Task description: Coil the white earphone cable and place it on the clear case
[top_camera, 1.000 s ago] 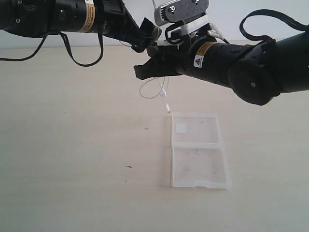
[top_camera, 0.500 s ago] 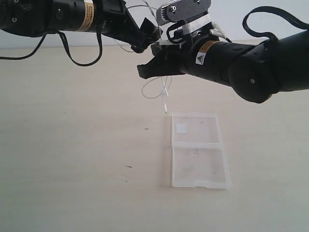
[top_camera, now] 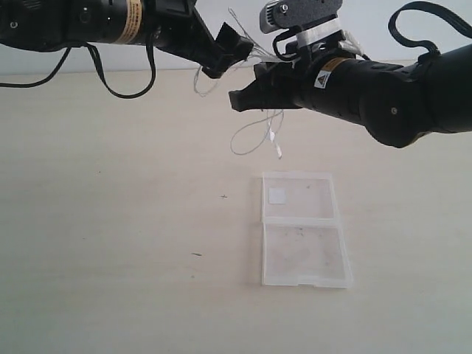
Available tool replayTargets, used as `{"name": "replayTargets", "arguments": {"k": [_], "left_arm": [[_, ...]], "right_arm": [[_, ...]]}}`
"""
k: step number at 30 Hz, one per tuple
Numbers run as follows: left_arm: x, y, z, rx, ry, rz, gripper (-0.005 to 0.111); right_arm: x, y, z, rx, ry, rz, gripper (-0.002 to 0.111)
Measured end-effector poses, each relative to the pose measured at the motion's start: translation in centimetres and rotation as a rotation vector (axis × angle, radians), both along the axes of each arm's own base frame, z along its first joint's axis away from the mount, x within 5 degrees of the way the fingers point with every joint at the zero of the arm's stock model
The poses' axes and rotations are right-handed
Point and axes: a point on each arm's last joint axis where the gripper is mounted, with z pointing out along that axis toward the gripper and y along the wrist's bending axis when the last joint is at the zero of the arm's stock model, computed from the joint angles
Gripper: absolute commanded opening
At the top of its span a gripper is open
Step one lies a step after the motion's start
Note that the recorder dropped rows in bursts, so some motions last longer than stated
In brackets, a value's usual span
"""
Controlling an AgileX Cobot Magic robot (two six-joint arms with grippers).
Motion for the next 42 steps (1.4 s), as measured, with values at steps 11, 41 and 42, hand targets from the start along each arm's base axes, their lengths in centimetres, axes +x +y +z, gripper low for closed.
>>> {"name": "replayTargets", "arguments": {"k": [11,41,42], "left_arm": [[-2.0,-0.7,1.6,-0.040,0.001,-0.152,0.105],[-11.0,4.2,6.6,-0.089,-0.131,-0.136,0.000],[-12.0,4.6,6.2,-0.111,-0.126,-0.130,0.000]], "right_arm": [[1.3,-2.3,0.0,-0.002,0.002,-0.071,0.000],[-5.5,-6.1,7.3,-0.230,0.228,0.023,0.000],[-6.3,-6.3,8.0,-0.203,0.218,0.020,0.000]]}}
